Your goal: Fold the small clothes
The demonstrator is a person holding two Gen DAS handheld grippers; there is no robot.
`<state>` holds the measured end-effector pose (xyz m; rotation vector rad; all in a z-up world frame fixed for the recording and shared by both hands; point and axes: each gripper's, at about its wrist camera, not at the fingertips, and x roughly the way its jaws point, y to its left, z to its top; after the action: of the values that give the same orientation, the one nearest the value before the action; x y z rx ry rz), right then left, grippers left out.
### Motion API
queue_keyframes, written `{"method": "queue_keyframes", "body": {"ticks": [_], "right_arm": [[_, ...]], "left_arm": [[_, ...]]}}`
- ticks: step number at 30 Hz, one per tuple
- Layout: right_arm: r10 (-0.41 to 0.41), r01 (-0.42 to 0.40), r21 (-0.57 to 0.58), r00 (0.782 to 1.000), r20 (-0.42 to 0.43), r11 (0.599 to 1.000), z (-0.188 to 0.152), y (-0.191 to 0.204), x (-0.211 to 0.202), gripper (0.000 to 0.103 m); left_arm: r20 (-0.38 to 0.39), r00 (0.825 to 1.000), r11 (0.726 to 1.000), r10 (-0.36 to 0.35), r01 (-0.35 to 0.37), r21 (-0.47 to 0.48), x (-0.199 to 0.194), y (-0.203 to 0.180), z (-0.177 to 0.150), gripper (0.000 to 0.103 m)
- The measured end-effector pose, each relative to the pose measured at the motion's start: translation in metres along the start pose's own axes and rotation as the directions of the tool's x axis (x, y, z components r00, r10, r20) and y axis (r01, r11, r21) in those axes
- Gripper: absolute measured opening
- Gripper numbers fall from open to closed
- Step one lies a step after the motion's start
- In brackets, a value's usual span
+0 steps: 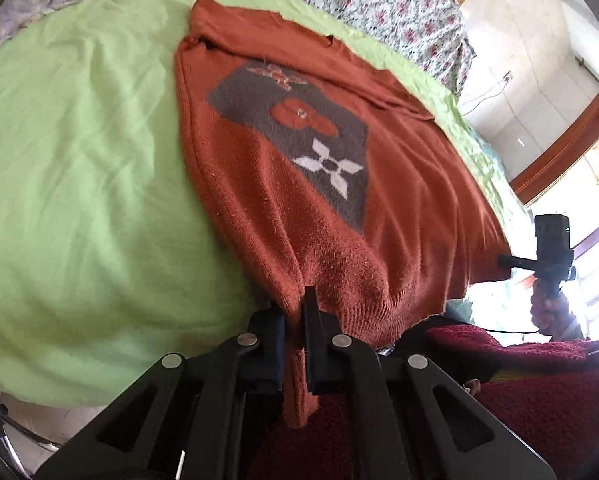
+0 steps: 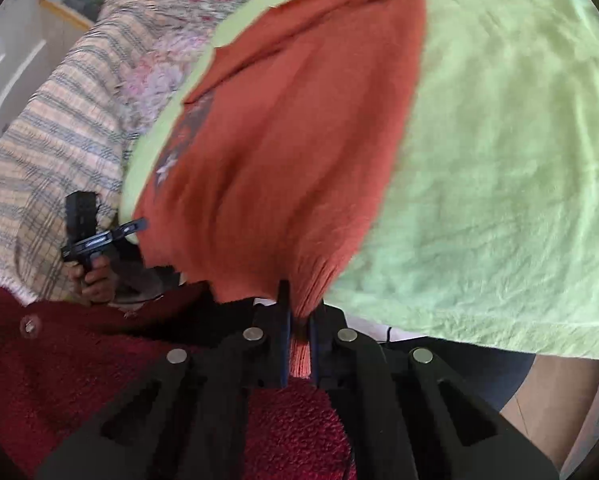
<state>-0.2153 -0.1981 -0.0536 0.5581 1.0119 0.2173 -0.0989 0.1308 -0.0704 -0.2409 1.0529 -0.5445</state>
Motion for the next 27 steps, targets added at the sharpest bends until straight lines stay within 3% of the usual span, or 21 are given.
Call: {"method": "queue_keyframes", "body": {"ticks": [5,10,13,16,19,21,25,27], "right_arm": [[0.098,-0.097,-0.02,0.991,0.088,0.995,0.012,0.002,-0.026,0.007],[0.046,-0.047,0.046,0.998,0.037,0.998,0.018,-0.012,-0.001,0.012],[0.048,-0.05,0.051,0.998,0.039,0.997,0.019,-0.018,0.006,0.015],[0.108,-0.111,0.024,0.989,0.104,0.994,0.018,-0.01,-0.011,0.007],[0.18,-0.188,0.015,0.96,0.215,0.982,0.018,-0.002,-0.044,0.007],[0.186,-0.195,0.012,0.95,0.25,0.981,0.018,-0.002,-0.057,0.007],[0.151,-0.167,0.058,0.966,0.211,0.984,0.014,-0.017,-0.051,0.007],[0.169,-0.19,0.071,0.958,0.233,0.979,0.012,-0.019,-0.055,0.007]], "left_arm": [[-0.099,0.994,0.997,-0.042,0.035,-0.066,0.018,0.017,-0.007,0.014],[-0.099,0.993,0.997,-0.061,0.057,-0.043,0.024,0.014,-0.007,0.012],[-0.055,0.998,0.999,-0.03,0.031,0.008,0.017,0.005,-0.01,0.006],[0.041,0.999,0.999,-0.033,0.032,0.005,-0.009,-0.004,-0.008,0.005],[0.176,0.983,0.998,-0.058,0.064,-0.027,-0.044,-0.007,-0.001,0.004],[0.243,0.966,0.994,-0.088,0.102,-0.046,-0.06,-0.003,0.003,0.004],[0.238,0.964,0.984,-0.119,0.146,-0.099,-0.053,0.011,0.002,0.004],[0.239,0.964,0.984,-0.119,0.146,-0.099,-0.055,0.007,0.003,0.004]]}}
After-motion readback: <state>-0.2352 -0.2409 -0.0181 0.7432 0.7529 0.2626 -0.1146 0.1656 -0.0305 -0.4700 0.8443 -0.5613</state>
